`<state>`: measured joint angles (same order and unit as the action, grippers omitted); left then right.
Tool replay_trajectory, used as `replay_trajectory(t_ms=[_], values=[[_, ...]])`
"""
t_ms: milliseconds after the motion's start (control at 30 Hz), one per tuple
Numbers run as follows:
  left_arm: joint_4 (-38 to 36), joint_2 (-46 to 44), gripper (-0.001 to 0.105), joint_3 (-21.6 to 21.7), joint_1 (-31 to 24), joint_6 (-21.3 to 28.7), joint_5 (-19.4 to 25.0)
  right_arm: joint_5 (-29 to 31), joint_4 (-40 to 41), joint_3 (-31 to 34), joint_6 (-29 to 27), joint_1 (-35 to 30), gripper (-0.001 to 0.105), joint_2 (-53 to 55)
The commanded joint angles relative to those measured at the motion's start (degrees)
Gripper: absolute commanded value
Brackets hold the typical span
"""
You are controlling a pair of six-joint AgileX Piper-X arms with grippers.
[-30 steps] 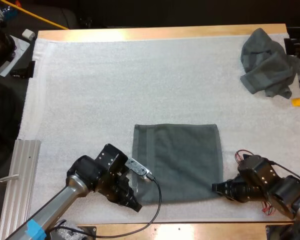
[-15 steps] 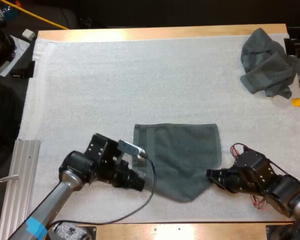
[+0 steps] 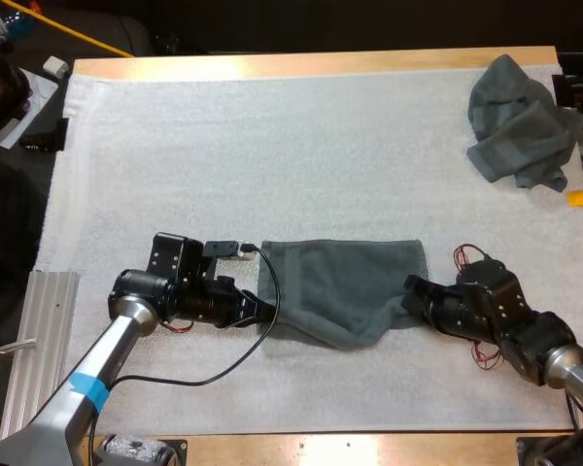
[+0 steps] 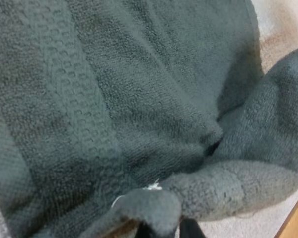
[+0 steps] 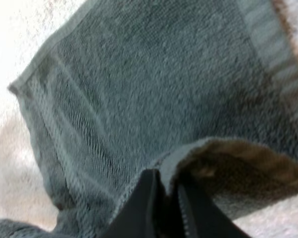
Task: Pick towel from pile, fold and stack
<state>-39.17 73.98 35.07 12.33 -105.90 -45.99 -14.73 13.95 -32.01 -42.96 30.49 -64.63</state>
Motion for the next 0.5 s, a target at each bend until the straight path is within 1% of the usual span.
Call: replay_trajectory(t_ms=[0,33,200,467], values=[[3.0,0.0,0.0,-0.4,-1.3,-2.3,-0.6,-1.9,-2.2,-0.3,0.7,-1.2,0.0,-1.3],[5.9,0.8,0.0,-0.4,-2.8,-4.1,-1.1,-2.3,-4.9,-0.4,2.2,-2.5,0.0,-3.1],[12.9,2.6,0.0,-0.3,-5.3,-8.0,-1.9,-1.6,-10.2,-0.3,5.9,-5.5,0.0,-6.9],[19.8,4.6,0.0,-0.4,-6.0,-10.7,-0.8,-0.6,-15.0,-0.4,9.2,-8.7,0.0,-10.3]])
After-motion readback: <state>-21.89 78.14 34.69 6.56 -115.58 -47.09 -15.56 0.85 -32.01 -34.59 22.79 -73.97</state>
